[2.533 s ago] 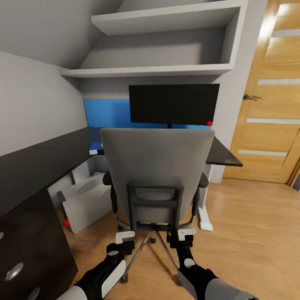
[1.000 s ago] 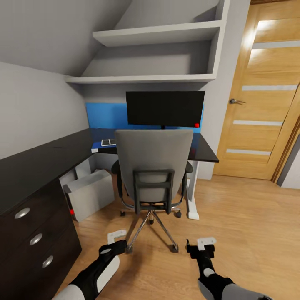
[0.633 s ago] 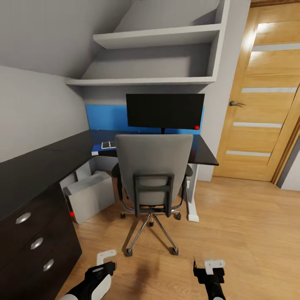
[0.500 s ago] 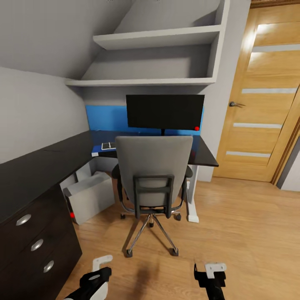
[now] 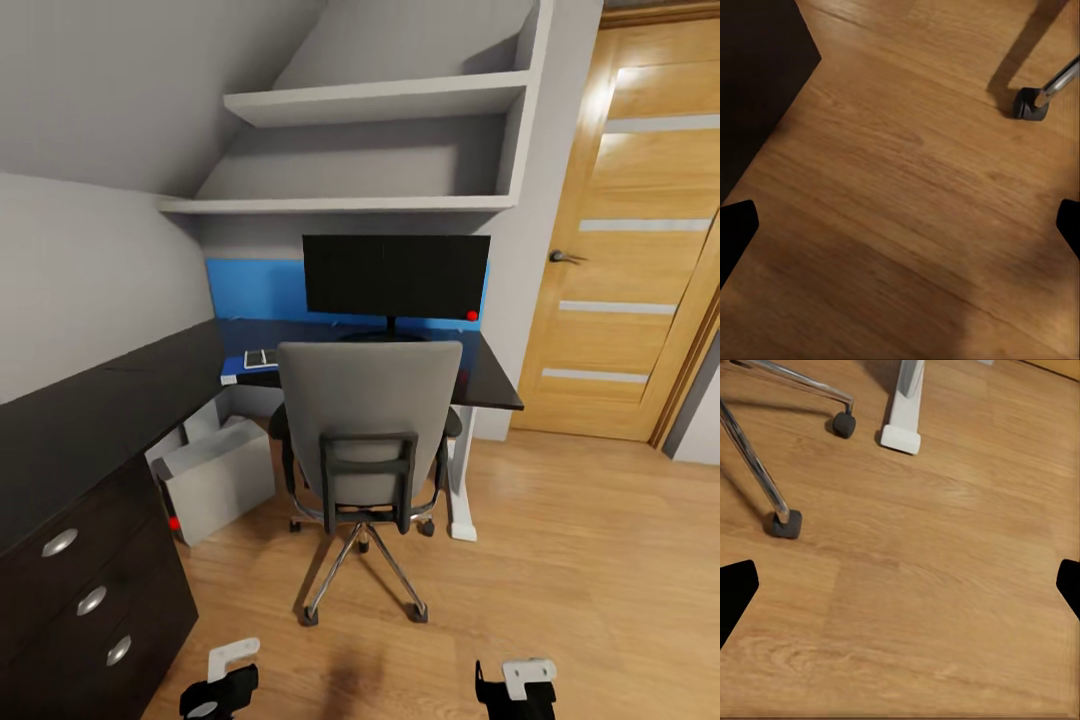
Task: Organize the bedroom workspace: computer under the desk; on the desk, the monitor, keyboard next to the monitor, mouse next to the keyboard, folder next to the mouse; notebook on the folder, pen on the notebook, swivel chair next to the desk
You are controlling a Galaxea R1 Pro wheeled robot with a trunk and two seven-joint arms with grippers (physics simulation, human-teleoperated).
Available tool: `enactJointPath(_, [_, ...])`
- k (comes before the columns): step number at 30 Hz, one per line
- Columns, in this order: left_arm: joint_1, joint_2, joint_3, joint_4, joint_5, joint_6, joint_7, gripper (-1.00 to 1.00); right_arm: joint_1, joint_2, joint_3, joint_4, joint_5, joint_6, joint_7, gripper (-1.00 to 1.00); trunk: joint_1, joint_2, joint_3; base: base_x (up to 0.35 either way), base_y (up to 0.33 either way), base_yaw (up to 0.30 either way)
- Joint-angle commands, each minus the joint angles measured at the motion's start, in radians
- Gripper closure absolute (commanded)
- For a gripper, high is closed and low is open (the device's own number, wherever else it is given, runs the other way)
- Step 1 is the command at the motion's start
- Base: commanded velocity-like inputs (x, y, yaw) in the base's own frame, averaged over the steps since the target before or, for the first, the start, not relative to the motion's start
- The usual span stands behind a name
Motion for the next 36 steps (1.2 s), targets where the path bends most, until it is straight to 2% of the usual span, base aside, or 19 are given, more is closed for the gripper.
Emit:
enactJointPath(1, [0.0, 0.0, -0.008, 0.001, 0.006, -0.003, 0.001, -1.0, 0.0, 0.001, 0.009, 0.002, -0.005, -0.003, -0.003, -1.0, -0.004, 0.007, 0.002, 0.0, 0.0, 0.0])
enactJointPath(36, [0.0, 0.0, -0.008, 0.005, 0.006, 0.001, -0.009, -1.0, 0.008, 0.001, 0.01, 0.002, -0.002, 0.005, -0.003, -1.0, -0.138, 0.252, 0.112, 0.0, 0.0, 0.0])
